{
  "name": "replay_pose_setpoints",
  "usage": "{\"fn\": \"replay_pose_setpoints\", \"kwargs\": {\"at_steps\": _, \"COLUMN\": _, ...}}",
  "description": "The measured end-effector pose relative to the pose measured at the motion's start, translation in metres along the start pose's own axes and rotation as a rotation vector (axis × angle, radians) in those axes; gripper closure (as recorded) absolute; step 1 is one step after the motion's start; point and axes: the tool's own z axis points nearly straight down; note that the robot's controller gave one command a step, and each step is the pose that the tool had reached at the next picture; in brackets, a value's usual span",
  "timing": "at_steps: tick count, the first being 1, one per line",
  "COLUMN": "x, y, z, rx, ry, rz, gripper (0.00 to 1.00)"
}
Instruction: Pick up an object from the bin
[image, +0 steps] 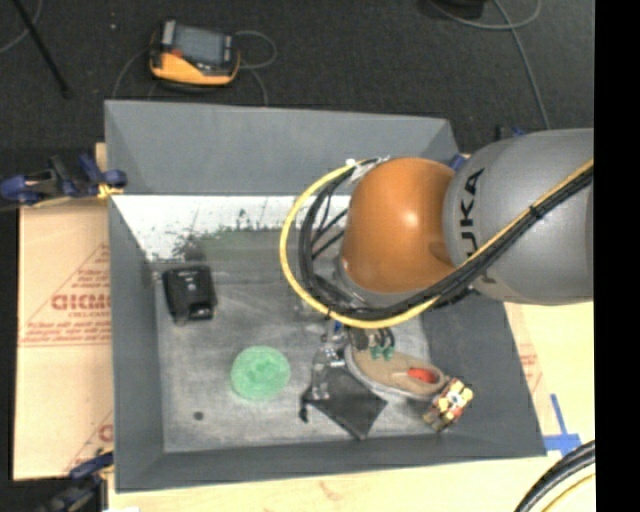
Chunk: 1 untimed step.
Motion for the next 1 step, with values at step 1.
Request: {"fn": "replay_pose_setpoints", "kwargs": {"at_steps": 1, "x": 0.0021, "y": -0.0387, "z": 0.0539, "rx": -0.003, "ry": 0.004, "rz": 0.025, "gripper": 0.00}}
